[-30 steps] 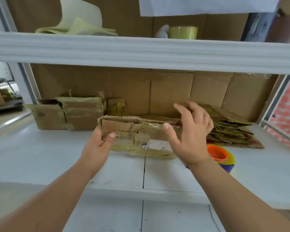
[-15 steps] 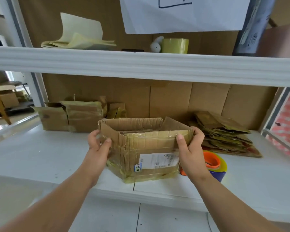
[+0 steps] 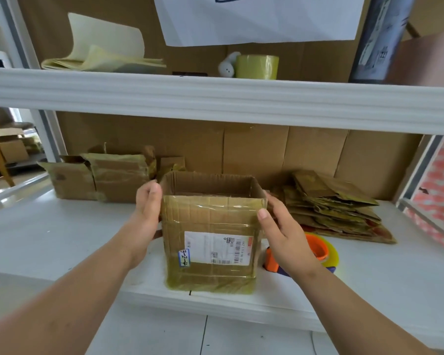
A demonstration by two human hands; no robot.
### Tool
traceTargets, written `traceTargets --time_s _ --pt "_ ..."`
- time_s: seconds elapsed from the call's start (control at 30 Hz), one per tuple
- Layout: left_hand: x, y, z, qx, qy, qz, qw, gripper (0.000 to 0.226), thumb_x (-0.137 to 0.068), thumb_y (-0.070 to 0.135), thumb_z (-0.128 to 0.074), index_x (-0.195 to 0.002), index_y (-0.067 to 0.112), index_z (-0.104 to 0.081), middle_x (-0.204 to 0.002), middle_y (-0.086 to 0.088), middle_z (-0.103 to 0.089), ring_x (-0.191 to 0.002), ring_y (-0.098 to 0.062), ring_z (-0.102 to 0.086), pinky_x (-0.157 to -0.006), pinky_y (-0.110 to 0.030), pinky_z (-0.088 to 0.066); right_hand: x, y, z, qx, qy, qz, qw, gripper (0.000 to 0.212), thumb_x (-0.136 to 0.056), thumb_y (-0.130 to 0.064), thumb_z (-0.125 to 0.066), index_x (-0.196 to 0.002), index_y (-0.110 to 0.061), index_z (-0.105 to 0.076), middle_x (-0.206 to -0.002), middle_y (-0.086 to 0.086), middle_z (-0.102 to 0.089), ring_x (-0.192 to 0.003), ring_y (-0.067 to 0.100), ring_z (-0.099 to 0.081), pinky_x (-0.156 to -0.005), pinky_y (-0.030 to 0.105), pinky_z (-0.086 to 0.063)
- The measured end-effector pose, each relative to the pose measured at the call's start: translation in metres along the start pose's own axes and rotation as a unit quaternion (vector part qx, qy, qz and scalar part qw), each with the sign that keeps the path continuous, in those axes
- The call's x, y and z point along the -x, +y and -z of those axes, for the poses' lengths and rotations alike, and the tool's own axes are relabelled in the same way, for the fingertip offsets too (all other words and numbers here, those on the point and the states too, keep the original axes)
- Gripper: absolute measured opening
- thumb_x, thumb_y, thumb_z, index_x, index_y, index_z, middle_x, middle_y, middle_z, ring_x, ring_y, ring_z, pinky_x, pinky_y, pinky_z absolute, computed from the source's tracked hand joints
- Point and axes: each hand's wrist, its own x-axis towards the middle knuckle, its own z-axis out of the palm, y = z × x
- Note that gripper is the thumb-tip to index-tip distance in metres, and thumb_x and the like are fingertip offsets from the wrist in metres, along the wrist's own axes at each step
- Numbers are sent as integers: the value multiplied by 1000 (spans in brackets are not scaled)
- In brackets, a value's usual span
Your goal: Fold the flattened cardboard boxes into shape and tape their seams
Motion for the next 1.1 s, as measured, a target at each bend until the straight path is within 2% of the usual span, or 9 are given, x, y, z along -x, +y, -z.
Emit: traceTargets --time_s 0.2,0.33,0.4,0.5,0.67,0.8,0.93,1.0,1.1 --pt "-7 10 0 -54 -20 -58 997 29 -103 46 -40 -128 61 -35 -128 14 -51 -116 -13 -53 -108 -45 -41 -8 -4 -4 4 17 -12 1000 31 -93 -57 -34 -117 -48 -52 -106 -33 -62 -108 -15 -54 -75 6 -47" --pt "-13 17 1 -66 -70 -12 995 49 -103 26 -43 -142 54 -35 -141 4 -47 -122 -15 -47 -105 -38 -30 -19 -14 -6 -35 18 -59 998 46 -95 -59 -28 -88 -37 -67 -91 -24 -67 -95 -10 -58 -84 7 -39" --pt "-15 16 4 -93 -93 -1 991 59 -102 21 -44 -147 55 -28 -156 4 -31 -140 -21 -31 -114 -42 -24 -28 -11 -10 -34 20 -106 994 60 -86 -73 -26 -87 -36 -73 -111 -14 -61 -102 -1 -54 -95 25 -36" --pt "-15 21 4 -108 -75 -17 991 59 -101 17 -47 -148 49 -33 -153 11 -22 -136 -15 -29 -112 -33 -23 -36 -5 -16 -53 30 -134 989 72 -78 -80 -25 -99 -31 -74 -116 -12 -57 -96 -3 -50 -80 19 -33" --pt "-4 18 10 -160 -103 -71 979 43 -102 45 -40 -144 41 -43 -139 17 -39 -130 -4 -34 -104 -25 -24 -33 0 -16 -31 24 -90 995 88 -74 -84 -21 -120 -24 -65 -117 -17 -57 -98 -19 -51 -69 1 -38" --pt "0 17 19 -186 -100 -77 974 49 -80 66 -35 -112 42 -64 -100 38 -62 -102 21 -51 -90 -17 -35 -34 3 -13 6 -28 -54 998 54 -86 -72 -23 -90 -48 -72 -114 -22 -54 -114 -8 -46 -83 8 -30" --pt "-7 11 28 -179 -110 -69 975 76 -73 88 -43 -121 33 -63 -116 20 -66 -111 7 -54 -95 -23 -40 -38 8 -14 36 -60 -33 997 56 -78 -80 -27 -96 -50 -72 -113 -12 -54 -107 -15 -46 -84 10 -35" --pt "-9 10 30 -169 -115 -57 977 59 -79 74 -56 -123 33 -59 -116 16 -66 -109 4 -57 -96 -24 -44 -41 11 -14 54 -61 -29 996 64 -80 -78 -31 -110 -37 -70 -113 -13 -52 -106 -16 -47 -79 7 -36" --pt "-15 7 28 -142 -95 -47 984 42 -90 29 -68 -128 33 -49 -115 14 -66 -109 -2 -60 -96 -26 -48 -42 11 -13 56 -56 -40 996 49 -89 -66 -47 -116 -32 -68 -115 -13 -53 -107 -2 -53 -78 10 -41"
